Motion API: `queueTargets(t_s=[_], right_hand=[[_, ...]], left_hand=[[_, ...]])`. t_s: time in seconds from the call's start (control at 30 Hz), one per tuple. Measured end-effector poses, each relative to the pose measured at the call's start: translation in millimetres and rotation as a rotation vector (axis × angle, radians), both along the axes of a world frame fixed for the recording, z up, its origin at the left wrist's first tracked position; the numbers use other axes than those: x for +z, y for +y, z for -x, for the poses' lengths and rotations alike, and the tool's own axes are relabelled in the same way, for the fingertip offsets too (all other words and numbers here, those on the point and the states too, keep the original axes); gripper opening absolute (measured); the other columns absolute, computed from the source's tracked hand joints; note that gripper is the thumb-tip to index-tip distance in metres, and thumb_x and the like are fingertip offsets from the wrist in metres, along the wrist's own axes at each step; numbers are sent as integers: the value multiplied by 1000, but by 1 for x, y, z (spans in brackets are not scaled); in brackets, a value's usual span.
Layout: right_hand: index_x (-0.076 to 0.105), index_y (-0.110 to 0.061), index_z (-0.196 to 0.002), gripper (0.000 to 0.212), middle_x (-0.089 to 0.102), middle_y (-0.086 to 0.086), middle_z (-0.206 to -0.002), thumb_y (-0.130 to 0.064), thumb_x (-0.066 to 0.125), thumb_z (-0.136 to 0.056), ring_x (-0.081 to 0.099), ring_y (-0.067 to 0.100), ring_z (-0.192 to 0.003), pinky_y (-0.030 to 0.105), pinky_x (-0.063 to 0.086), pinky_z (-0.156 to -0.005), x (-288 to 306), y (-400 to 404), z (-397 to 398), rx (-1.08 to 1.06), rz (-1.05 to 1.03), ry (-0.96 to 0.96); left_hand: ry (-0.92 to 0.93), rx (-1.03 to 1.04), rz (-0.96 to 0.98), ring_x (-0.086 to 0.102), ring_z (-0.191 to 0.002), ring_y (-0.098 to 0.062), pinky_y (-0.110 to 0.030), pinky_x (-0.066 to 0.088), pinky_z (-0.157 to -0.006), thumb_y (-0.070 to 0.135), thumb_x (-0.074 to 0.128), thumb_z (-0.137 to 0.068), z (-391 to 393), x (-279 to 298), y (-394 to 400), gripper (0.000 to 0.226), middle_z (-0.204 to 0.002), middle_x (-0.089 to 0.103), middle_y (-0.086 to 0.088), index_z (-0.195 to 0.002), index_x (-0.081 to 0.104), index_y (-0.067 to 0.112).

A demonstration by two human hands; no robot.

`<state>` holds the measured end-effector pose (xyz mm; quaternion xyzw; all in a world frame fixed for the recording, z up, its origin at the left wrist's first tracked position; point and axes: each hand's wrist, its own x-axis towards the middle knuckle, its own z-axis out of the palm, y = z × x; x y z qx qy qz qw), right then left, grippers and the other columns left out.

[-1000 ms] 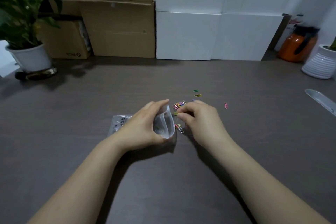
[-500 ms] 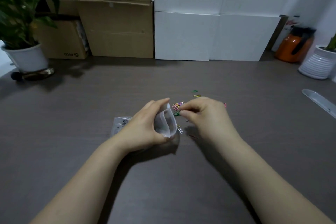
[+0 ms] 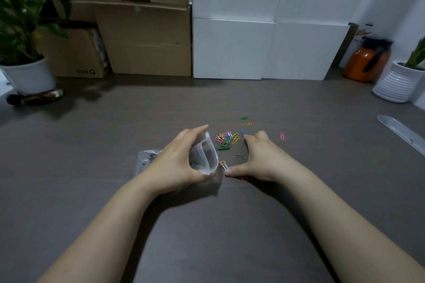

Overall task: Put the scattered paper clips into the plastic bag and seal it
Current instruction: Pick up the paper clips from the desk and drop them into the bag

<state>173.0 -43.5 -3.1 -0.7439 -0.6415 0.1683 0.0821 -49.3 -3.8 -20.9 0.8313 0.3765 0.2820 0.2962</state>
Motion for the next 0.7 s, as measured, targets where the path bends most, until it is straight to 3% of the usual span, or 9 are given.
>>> queueTargets(t_s=[0.1, 0.27, 0.47, 0.7], right_hand=[[45, -24, -108, 92, 35, -1, -105, -83, 61, -40, 52, 28, -105, 38, 46, -77, 1, 11, 0, 5, 2, -7], [44, -27, -129, 92, 41, 6, -127, -75, 66, -53, 51, 27, -114, 38, 46, -93, -3, 32, 5, 20, -62, 16], [61, -32, -108, 45, 44, -3, -96, -55, 69, -70, 55, 22, -98, 34, 47, -81, -12, 40, 13, 7, -193, 62], [65, -27, -86, 12, 51, -2, -86, -34, 68, -78, 55, 23, -87, 31, 43, -71, -15, 26, 13, 2, -312, 90]], left_hand=[[-6, 1, 1, 44, -122, 7, -4, 32, -95, 35, 83, -67, 2, -1, 2, 92, -132, 47, 15, -146, 34, 32], [-60, 28, 12, 42, -124, 13, -2, 31, -93, 30, 82, -67, 4, 0, 3, 89, -131, 47, 20, -144, 38, 32], [-106, 31, 44, 40, -120, 22, 3, 30, -88, 24, 84, -69, 6, -1, 3, 86, -132, 43, 29, -141, 39, 35], [-131, 26, 51, 41, -122, 18, 2, 31, -90, 40, 80, -64, 9, 2, 0, 86, -132, 41, 34, -140, 38, 41]])
